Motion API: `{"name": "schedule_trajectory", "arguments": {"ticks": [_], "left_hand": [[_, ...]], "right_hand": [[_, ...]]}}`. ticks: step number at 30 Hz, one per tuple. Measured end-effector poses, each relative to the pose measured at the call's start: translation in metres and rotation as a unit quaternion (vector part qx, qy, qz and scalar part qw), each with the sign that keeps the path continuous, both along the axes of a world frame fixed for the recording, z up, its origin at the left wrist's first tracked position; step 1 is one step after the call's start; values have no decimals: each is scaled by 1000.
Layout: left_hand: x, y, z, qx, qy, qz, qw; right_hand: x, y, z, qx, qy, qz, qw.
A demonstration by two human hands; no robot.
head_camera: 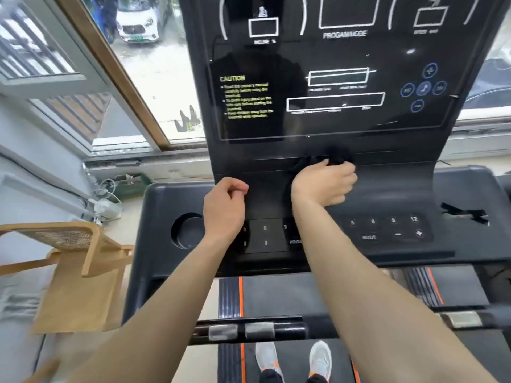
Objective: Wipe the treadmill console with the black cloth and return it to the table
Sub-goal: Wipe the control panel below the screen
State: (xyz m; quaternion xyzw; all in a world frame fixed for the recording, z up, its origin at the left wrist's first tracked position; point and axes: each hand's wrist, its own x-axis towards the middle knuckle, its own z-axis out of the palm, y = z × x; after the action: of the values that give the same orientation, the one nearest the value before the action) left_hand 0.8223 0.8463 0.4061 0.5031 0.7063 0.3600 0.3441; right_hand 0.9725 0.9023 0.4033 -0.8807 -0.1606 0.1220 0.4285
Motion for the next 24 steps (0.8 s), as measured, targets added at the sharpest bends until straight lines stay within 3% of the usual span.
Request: {"name": "schedule_trajectory", "arguments": {"ticks": [4, 7, 9, 12, 14, 16, 20, 24], "left_hand": [[-27, -6, 8, 16, 10, 6, 1000], [-47, -13, 12, 21, 3, 43, 999], [-61, -19, 14, 13, 1, 48, 999], [-70, -25, 11, -6, 31, 9, 999], [-61, -25, 10, -18, 28, -18, 999], [-44, -24, 8, -26, 20, -47, 998], [-12, -29, 1, -22, 42, -90, 995], [5, -43, -6, -68, 89, -146, 983]], "right_hand": [[-88, -12, -1, -16, -61, 95, 993], [-141, -22, -3, -46, -118, 242, 962], [-153, -29, -10, -52, -161, 364, 916], [-121, -34, -20, -14, -362, 487, 795], [-77, -30, -24, 35, -480, 506, 716], [-28, -28, -27, 52, -539, 482, 688], [8, -54, -33, -47, -529, 471, 704], [1, -71, -15, -142, -402, 599, 678]]}}
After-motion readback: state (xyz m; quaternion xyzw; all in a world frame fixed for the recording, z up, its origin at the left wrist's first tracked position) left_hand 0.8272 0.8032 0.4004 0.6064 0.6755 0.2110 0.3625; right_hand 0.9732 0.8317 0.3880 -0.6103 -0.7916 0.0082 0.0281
